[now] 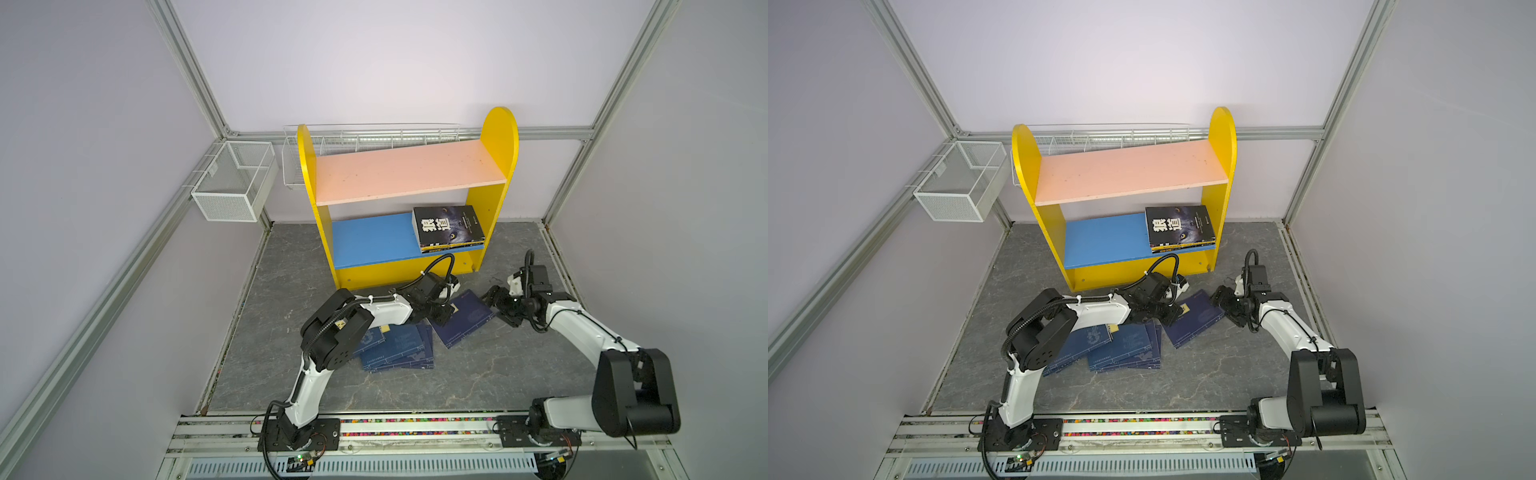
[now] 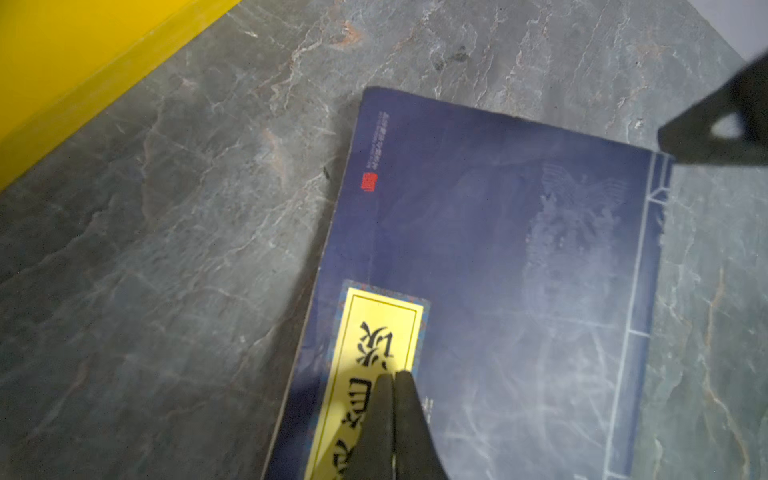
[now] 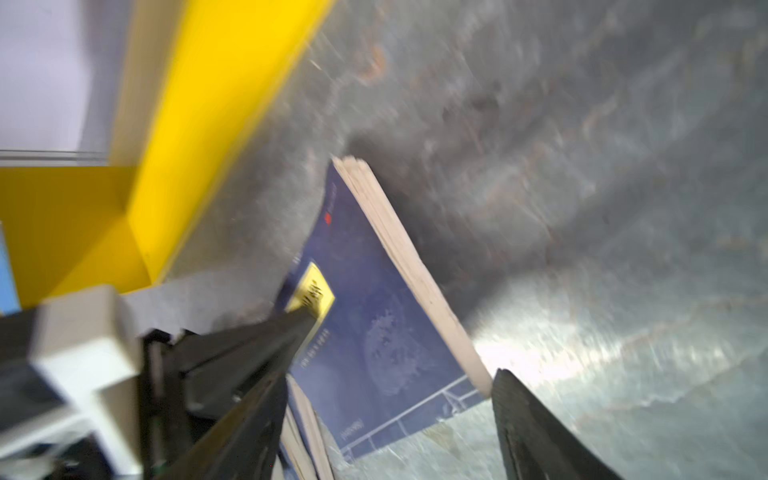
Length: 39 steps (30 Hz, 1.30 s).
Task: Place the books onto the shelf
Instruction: 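Grasp the navy book with yellow label using left and right grippers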
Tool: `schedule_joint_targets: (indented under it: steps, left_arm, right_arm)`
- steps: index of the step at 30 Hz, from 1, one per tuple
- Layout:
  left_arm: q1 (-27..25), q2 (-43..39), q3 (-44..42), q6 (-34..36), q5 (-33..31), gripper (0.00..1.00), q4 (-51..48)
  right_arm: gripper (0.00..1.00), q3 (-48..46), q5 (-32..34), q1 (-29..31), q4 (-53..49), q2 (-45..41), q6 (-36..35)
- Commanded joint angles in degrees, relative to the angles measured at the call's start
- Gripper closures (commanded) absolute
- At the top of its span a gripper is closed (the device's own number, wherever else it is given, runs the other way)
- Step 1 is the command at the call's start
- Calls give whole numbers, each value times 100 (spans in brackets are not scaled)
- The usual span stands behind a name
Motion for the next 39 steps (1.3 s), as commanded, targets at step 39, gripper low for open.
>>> schedule_joint_targets:
  steps: [39]
  left_arm:
    - [-59, 383, 21, 132, 822, 100, -411]
  right_arm:
    - [24, -840, -1067, 639, 2436, 118, 1158]
